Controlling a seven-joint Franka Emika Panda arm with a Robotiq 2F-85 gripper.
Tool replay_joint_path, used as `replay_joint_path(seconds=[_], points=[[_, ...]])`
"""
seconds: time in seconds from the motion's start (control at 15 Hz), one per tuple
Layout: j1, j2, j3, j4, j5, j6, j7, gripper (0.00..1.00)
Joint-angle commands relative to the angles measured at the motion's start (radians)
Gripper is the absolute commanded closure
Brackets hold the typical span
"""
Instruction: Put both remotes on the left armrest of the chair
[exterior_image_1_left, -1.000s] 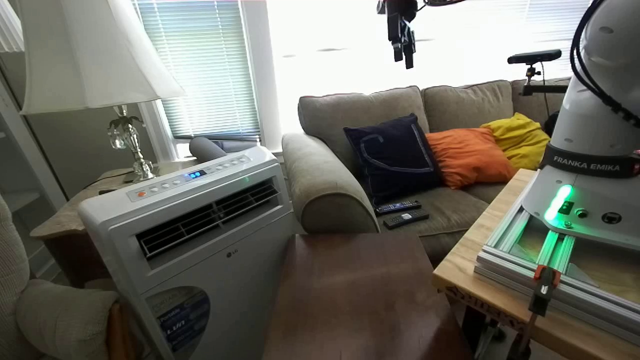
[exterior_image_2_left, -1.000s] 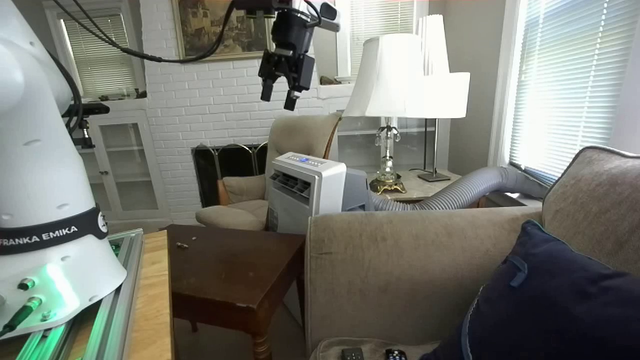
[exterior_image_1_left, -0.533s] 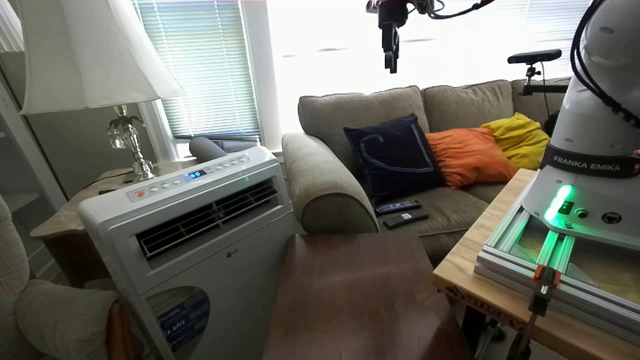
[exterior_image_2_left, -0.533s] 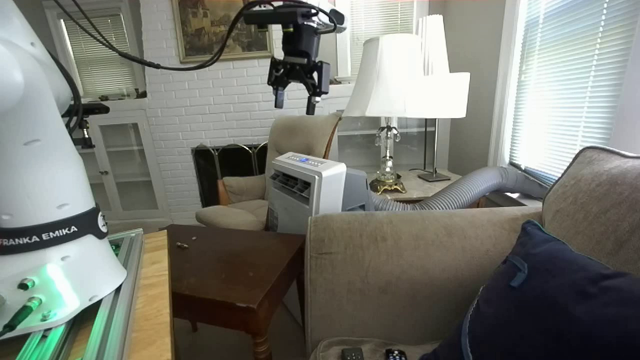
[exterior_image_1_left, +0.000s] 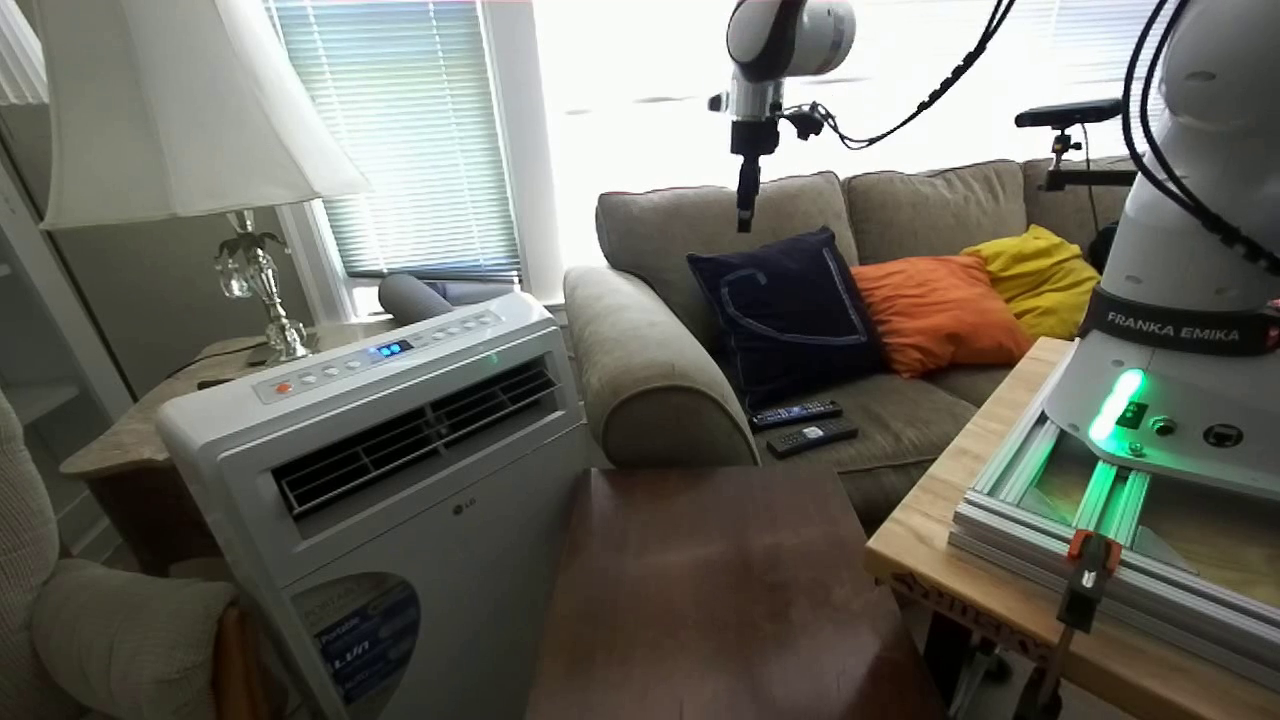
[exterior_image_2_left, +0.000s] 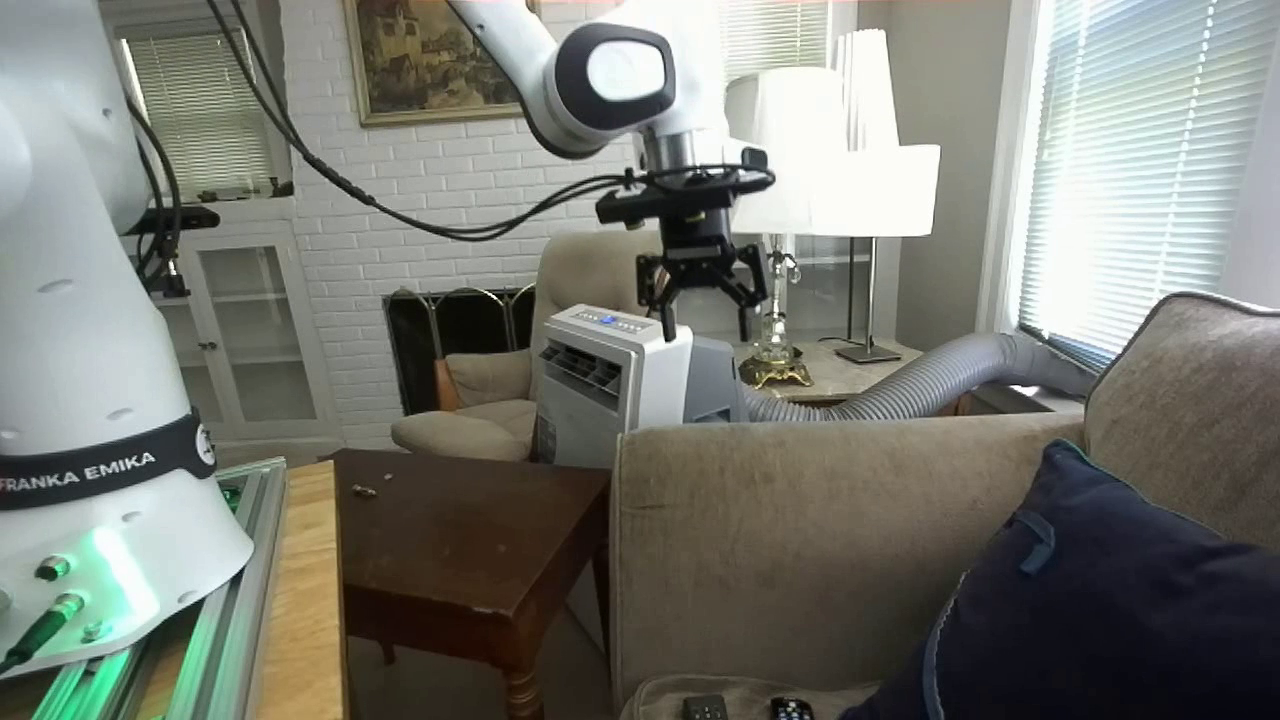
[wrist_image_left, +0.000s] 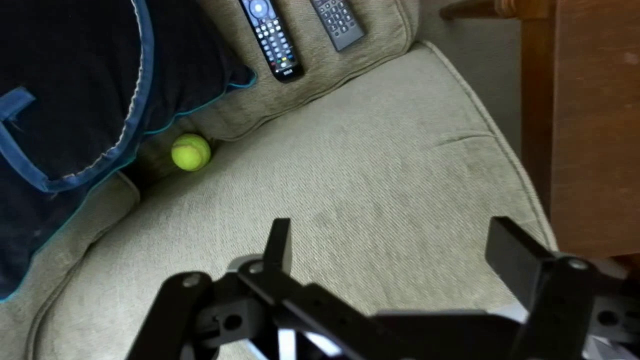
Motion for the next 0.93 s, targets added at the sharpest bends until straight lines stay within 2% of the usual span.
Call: replay_joint_path(seconds=[0.0, 0.13, 0.2, 0.27, 0.33, 0.53, 0.6, 0.87], points=[[-0.069, 0.204, 0.016, 0.107, -0.044, 0.079, -0.003, 0.00], [-0.110, 0.268, 0.036, 0.151, -0.053, 0.044, -0.048, 0.00], [-0.115, 0.298, 0.032, 0.167, -0.072, 0.062, -0.027, 0.00], [-0.098, 0.310, 0.012, 0.175, -0.098, 0.094, 0.054, 0.00], [-0.124, 0.263, 0.045, 0.124, -0.072, 0.076, 0.010, 0.00], [-0.127, 0.300, 0.042, 0.159, -0.091, 0.086, 0.037, 0.00], [-0.162, 0.263, 0.086, 0.121, -0.068, 0.112, -0.060, 0.00], [-0.172, 0.327, 0.073, 0.132, -0.192, 0.167, -0.207, 0.00]])
